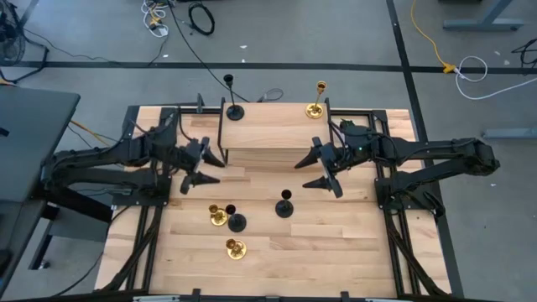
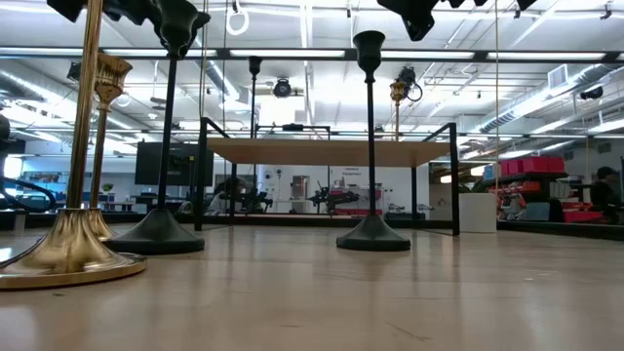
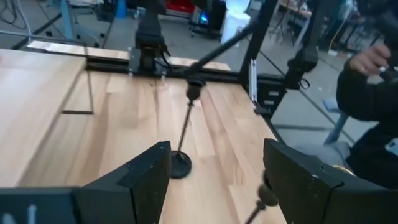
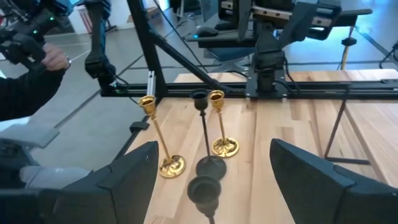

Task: Pick & Place candle stick holders
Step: Put the left black candle holder on the shelf aligned with the black candle holder

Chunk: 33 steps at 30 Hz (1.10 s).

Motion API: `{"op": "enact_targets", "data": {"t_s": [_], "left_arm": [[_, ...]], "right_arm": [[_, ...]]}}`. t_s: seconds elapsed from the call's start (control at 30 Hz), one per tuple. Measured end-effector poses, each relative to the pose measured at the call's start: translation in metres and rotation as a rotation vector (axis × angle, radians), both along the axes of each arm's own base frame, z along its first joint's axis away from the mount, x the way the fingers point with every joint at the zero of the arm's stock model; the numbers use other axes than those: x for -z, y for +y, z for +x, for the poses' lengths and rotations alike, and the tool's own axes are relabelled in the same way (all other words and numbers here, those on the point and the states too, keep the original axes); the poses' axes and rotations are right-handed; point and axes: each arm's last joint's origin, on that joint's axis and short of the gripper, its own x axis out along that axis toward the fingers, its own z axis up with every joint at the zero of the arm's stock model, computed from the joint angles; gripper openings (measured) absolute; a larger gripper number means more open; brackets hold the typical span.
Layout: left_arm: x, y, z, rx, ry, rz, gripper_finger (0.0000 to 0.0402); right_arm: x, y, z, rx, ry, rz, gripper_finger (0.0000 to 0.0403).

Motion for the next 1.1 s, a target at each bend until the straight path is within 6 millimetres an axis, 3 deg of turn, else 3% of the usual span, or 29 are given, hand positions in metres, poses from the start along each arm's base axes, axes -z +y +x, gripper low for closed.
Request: {"op": "enact_targets", "data": {"t_s": [0.33,0.6,1.1], "left_arm": [[0.005,-0.038,0.000,0.057,0.070,-0.027,0.0236],[0.016,-0.062,-0.004,-0.031,0.180,-0.019,0.0236],[0.041,-0.111,0.015,-0.097,0.257,0.046,0.0236]], "right_arm": [[0.000,0.001,0.000,-0.003,0.000,-0.001,0.0304],[0.000,0.001,0.000,-0.003,0.000,-0.001,0.0304],[0.000,0.001,0.000,-0.001,-0.002,0.011,0.0304]]}}
